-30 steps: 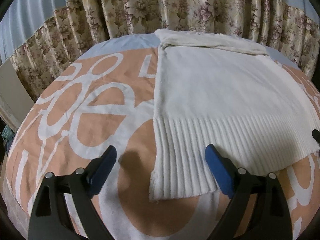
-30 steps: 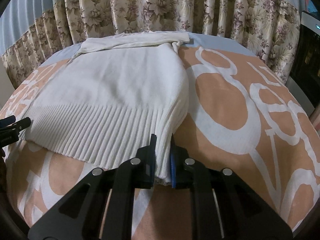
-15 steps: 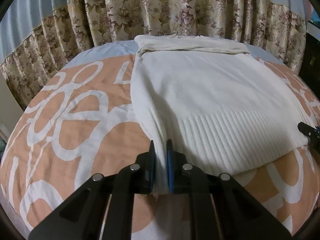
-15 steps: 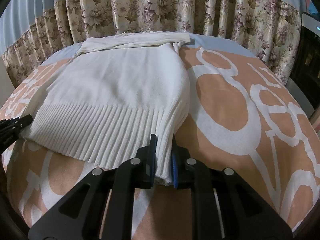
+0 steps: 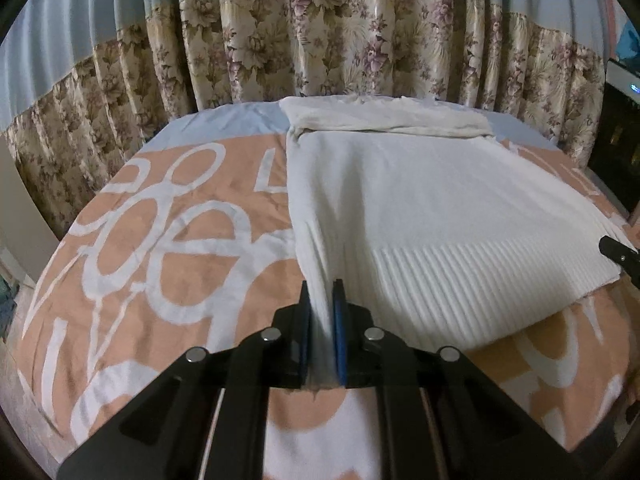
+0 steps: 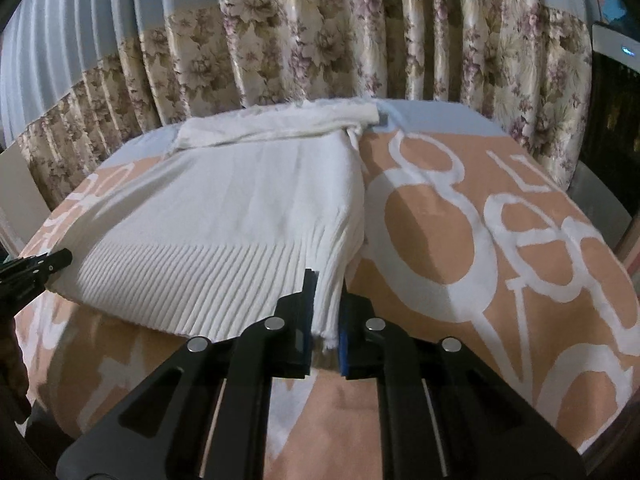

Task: Fold small clothes
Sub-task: 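Lift the hem with both tools and fold it up toward the collar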

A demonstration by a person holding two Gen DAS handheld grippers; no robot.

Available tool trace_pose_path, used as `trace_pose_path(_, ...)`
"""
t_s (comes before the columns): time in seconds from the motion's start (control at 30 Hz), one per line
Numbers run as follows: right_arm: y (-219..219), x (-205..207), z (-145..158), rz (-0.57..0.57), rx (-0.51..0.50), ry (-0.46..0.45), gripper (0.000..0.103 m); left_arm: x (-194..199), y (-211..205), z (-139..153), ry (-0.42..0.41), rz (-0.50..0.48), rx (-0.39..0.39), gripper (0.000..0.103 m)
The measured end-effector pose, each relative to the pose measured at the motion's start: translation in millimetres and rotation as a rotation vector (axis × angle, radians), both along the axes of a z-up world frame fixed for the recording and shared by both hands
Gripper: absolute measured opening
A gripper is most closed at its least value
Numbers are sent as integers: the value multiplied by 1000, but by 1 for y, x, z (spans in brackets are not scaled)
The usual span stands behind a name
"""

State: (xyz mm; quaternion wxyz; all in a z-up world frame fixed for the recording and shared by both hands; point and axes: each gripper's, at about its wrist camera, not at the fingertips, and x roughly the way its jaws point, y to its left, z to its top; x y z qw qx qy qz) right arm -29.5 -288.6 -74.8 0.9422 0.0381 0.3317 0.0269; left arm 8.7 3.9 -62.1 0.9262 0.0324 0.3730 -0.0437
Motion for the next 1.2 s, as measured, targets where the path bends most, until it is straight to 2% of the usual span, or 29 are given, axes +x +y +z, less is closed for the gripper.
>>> trace_pose_path(0.2, 0, -31, 20, 25, 12, -21, 9, -29, 7, 19, 7, 2, -30, 10)
trace_pose_path(0.43, 3, -53, 39, 30, 57, -39, 9, -44, 16, 43, 11, 46, -87, 10)
trace_pose_path(0.8, 0, -23, 50, 16, 91, -61, 9, -20, 11, 57, -60, 67, -79, 10)
trace_pose_path(1.0, -4, -5, 54, 13, 103, -76, 9, -1, 12, 65, -66, 72, -125, 10)
trace_pose_path(1.2, -8, 16, 65, 12, 112, -104, 9, 17, 5, 78, -107, 62, -137, 10)
